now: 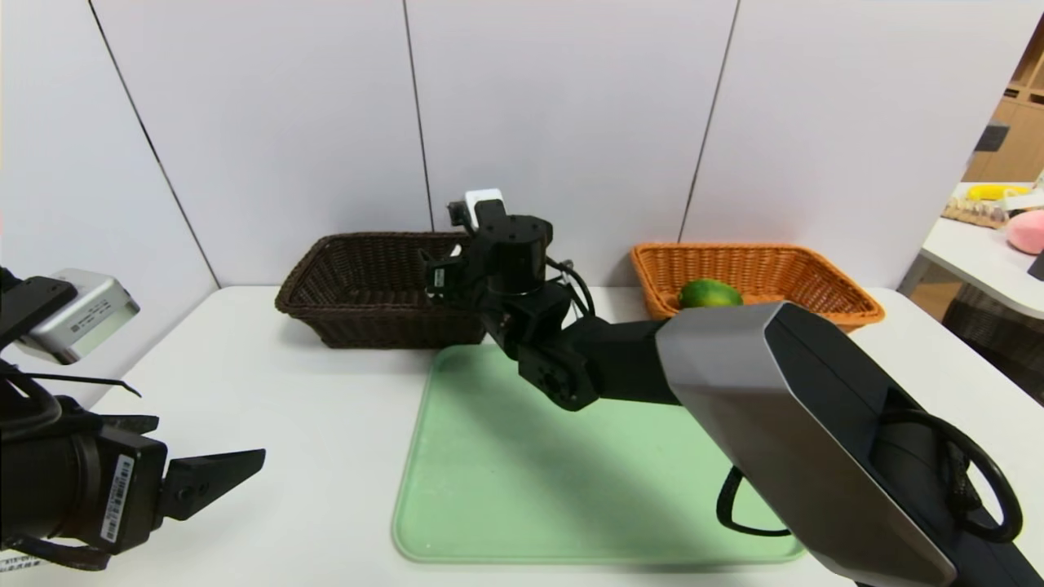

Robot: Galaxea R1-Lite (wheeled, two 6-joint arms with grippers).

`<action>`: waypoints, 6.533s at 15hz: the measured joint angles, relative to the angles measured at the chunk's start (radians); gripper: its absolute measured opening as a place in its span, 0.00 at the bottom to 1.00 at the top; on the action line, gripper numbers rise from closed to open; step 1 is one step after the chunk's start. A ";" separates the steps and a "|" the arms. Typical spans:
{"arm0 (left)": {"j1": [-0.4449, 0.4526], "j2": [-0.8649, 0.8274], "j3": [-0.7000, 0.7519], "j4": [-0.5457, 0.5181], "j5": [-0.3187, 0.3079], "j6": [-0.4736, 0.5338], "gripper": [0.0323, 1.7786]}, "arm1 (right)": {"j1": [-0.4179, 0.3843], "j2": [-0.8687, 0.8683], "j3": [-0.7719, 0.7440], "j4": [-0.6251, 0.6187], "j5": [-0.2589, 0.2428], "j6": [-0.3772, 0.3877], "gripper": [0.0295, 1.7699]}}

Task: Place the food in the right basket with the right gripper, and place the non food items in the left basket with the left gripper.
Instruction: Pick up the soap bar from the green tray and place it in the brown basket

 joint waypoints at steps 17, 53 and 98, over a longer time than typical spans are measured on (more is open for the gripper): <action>0.000 0.026 -0.011 -0.052 -0.001 0.001 0.95 | -0.003 -0.454 0.010 0.216 -0.057 -0.003 0.94; -0.006 -0.001 -0.055 -0.068 -0.010 0.012 0.95 | -0.325 -1.216 1.326 0.428 0.139 0.178 0.96; -0.104 -0.050 -0.014 -0.126 -0.143 0.016 0.95 | -0.441 -0.753 1.666 -0.557 0.381 -0.224 0.96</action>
